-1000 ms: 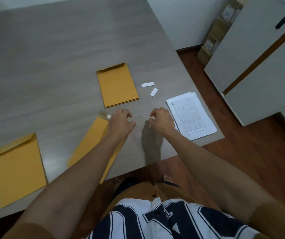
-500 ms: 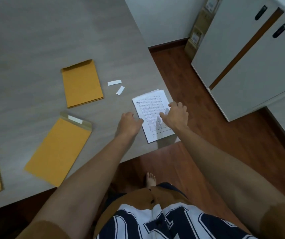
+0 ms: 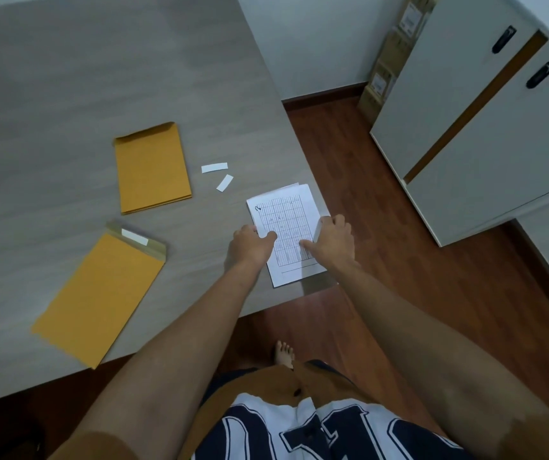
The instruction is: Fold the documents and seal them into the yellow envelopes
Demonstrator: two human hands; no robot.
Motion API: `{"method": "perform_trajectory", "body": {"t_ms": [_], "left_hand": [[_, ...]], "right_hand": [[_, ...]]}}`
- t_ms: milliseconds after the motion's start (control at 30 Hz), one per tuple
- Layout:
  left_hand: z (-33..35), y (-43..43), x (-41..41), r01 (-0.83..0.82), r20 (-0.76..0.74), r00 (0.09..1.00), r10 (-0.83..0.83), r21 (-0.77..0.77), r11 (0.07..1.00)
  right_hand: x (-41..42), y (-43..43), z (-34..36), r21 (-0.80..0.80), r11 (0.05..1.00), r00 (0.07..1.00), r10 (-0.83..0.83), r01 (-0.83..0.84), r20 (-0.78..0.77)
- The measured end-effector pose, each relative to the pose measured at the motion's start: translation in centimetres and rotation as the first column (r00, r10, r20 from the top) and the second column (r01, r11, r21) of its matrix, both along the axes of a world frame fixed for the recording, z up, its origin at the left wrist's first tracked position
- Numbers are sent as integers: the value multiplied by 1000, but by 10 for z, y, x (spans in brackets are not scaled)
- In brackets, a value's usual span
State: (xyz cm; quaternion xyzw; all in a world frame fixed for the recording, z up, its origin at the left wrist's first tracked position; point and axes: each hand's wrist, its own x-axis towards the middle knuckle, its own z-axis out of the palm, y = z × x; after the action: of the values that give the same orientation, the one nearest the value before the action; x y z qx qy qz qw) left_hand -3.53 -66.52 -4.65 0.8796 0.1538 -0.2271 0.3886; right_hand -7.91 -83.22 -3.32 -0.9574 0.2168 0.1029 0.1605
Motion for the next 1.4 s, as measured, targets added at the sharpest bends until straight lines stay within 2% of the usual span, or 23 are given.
{"method": "perform_trajectory", "body": {"t_ms": [167,433,700,1233,1400], "left_hand": [[-11,0,6,-54,-17,998,53,-30,998],[11,-5,3,-94,24,995,95,-25,995],[2,-1,-2,53,134,989,-66,98,994],[9,-10,-1,-30,206,978,17,58,998],[11,-8,-1,22,238,970,-39,72,997]], "right_hand": [[3,-2,0,24,1000,1000,9,-8,-8],[2,-4,0,22,999,1000,26,-26,-8],[0,-4,0,11,1000,1000,29,-29,-7],[0,-5,-2,21,1000,1000,22,-22,1],[-1,-5,-2,9,999,999,37,-37,-6]]}}
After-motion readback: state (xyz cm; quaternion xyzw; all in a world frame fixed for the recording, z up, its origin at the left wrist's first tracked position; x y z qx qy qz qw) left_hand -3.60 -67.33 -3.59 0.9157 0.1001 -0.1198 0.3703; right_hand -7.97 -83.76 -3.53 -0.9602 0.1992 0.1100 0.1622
